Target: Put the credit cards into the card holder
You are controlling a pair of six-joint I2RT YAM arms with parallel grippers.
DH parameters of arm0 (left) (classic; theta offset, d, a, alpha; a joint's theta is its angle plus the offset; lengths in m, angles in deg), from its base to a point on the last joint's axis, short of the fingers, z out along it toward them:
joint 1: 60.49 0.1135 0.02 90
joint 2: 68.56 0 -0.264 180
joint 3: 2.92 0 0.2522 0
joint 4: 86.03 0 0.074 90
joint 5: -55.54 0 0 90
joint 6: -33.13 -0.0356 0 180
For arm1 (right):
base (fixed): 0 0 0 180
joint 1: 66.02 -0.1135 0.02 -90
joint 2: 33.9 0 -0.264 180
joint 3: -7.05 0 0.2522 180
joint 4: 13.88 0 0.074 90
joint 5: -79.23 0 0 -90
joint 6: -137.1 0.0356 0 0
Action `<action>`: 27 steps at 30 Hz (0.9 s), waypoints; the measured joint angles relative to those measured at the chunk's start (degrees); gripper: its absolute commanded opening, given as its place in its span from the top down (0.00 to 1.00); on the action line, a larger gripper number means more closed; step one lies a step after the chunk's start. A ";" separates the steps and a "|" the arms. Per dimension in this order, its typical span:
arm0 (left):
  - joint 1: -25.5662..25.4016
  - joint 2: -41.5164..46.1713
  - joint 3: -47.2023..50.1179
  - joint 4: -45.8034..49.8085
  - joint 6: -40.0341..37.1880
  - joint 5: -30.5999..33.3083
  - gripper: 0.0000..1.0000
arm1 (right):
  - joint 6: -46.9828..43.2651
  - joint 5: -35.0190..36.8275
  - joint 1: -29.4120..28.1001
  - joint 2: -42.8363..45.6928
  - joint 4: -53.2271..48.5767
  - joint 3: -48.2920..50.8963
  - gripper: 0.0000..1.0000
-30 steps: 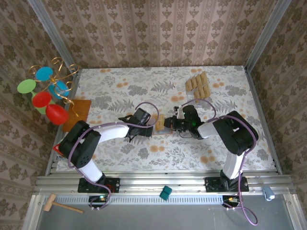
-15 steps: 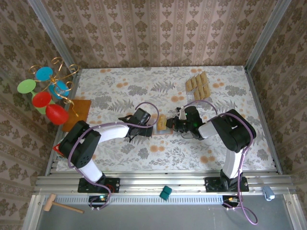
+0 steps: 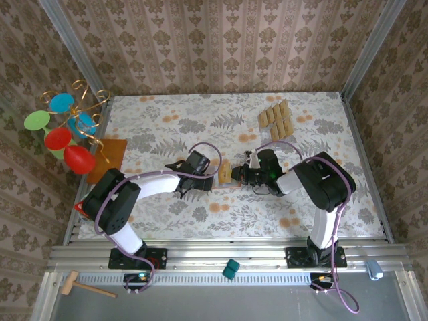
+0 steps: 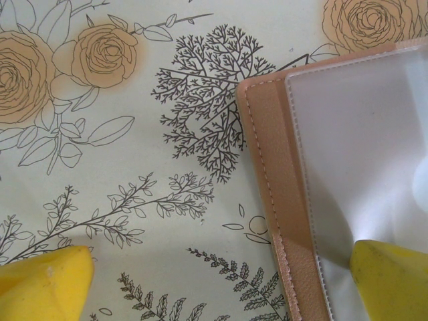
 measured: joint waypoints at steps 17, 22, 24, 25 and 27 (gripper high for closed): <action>0.00 0.00 0.00 -0.13 0.00 -0.02 0.00 | 0.04 0.20 0.85 -0.31 1.57 1.90 1.00; 0.00 0.00 0.00 -0.13 0.00 0.00 0.00 | 0.02 0.17 1.18 -0.31 1.57 1.92 1.00; 0.00 0.00 0.00 -0.13 0.00 0.00 0.00 | 0.02 0.20 1.18 -0.31 1.57 1.92 1.00; -0.02 0.00 0.00 -0.13 0.00 0.00 0.00 | 0.04 0.20 1.18 -0.31 1.57 1.90 1.00; 0.00 0.00 0.00 -0.15 0.00 0.00 0.00 | 0.02 0.20 1.18 -0.31 1.57 1.90 1.00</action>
